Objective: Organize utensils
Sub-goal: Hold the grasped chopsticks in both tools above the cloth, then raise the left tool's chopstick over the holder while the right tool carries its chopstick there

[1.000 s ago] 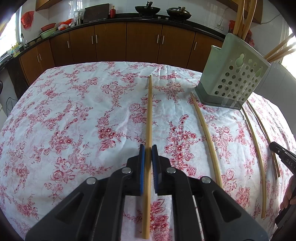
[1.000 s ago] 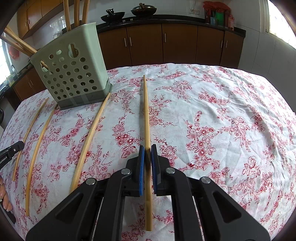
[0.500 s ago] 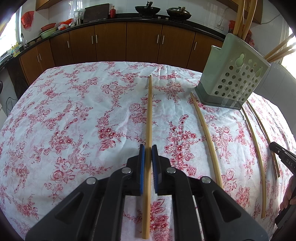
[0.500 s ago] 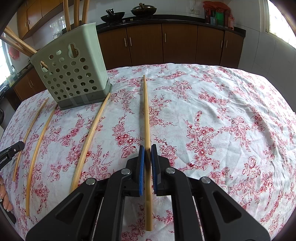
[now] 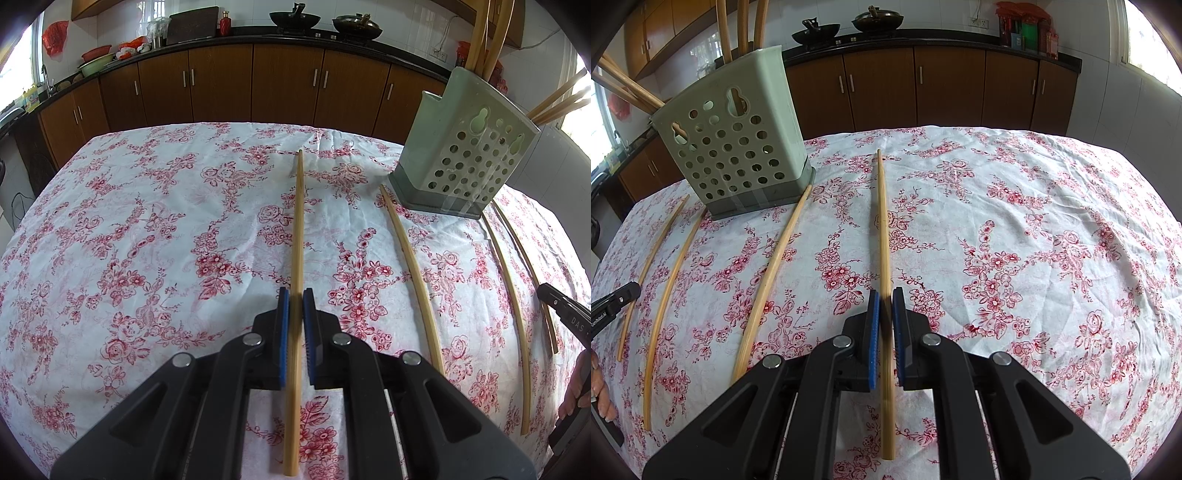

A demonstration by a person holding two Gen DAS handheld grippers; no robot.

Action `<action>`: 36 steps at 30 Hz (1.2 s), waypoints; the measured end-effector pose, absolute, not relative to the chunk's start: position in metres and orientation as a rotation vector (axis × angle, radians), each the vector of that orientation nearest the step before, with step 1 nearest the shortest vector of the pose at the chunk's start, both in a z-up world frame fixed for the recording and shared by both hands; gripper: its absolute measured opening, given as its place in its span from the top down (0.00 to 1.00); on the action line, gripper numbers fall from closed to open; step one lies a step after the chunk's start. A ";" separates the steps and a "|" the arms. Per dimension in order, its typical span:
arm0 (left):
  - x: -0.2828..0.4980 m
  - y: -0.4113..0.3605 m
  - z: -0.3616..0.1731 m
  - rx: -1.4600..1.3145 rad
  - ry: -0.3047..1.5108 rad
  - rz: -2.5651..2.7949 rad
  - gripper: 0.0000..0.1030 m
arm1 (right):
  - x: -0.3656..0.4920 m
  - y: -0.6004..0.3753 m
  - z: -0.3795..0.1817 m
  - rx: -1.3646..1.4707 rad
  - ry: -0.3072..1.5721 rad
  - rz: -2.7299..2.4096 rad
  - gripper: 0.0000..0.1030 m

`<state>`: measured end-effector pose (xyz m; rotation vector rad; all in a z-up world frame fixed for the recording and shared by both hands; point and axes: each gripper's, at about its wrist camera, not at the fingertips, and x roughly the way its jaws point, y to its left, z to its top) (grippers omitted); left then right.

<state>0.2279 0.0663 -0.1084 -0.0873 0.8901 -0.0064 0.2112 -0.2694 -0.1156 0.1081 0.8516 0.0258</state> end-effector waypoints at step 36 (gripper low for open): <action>0.208 0.057 -0.107 0.000 0.897 -0.003 0.88 | 0.196 -0.269 -0.116 0.115 0.851 0.036 0.92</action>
